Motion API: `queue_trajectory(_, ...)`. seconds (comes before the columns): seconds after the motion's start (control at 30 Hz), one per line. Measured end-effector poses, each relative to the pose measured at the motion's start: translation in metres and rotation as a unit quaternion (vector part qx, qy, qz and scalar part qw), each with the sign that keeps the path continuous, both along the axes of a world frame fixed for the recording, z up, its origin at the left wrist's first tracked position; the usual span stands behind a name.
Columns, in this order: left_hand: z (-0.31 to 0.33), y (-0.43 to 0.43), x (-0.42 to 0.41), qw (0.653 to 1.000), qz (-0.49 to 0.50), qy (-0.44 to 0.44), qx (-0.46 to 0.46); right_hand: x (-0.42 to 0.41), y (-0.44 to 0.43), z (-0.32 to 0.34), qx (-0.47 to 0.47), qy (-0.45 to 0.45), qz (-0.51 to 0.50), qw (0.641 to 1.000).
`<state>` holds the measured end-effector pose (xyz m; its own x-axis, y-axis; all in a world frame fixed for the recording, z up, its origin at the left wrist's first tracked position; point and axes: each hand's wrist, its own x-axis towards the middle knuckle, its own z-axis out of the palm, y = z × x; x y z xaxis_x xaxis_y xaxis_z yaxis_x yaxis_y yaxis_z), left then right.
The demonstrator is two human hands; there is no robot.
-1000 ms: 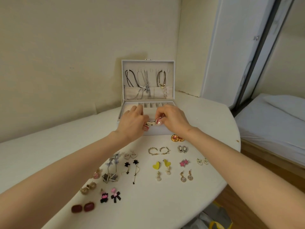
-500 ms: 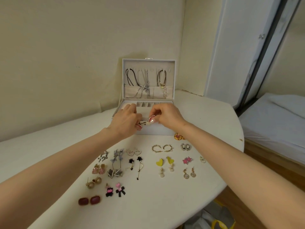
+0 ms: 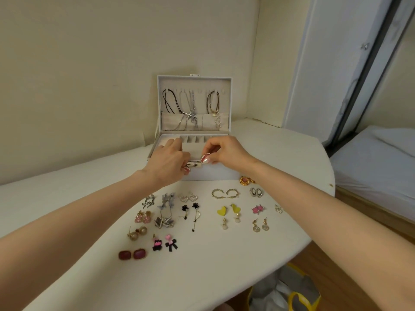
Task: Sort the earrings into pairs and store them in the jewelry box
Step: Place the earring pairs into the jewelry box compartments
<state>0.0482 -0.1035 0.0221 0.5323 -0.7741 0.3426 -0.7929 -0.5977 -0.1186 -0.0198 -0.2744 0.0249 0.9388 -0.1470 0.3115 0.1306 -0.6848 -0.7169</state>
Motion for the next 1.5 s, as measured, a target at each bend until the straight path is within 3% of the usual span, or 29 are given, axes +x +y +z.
queue_trajectory(0.43, 0.005, 0.019, -0.004, 1.0, 0.001, 0.019, 0.011, -0.004, 0.006, 0.006, 0.06, 0.027, 0.059, 0.996)
queue_trajectory(0.97, 0.006, 0.032, -0.018, 0.999, -0.014, 0.004, 0.037, -0.02, 0.02, 0.012, 0.059, 0.047, 0.04, 0.996)
queue_trajectory(1.07, 0.018, 0.031, -0.011, 0.995, -0.025, 0.098, 0.014, -0.02, 0.019, 0.016, 0.102, 0.055, 0.024, 0.993)
queue_trajectory(1.17, 0.034, 0.026, -0.004, 0.967, -0.045, 0.238, -0.078, -0.014, 0.019, 0.019, 0.148, 0.055, -0.008, 0.987)
queue_trajectory(1.33, 0.036, 0.01, 0.016, 0.861, -0.047, 0.445, -0.241, 0.001, 0.018, 0.022, 0.175, 0.046, -0.03, 0.983)
queue_trajectory(1.4, 0.032, 0.004, 0.029, 0.842, -0.039, 0.464, -0.274, 0.009, 0.017, 0.022, 0.211, 0.052, -0.045, 0.975)
queue_trajectory(1.5, 0.03, -0.006, 0.05, 0.851, -0.018, 0.438, -0.288, 0.02, 0.018, 0.022, 0.264, 0.063, -0.07, 0.96)
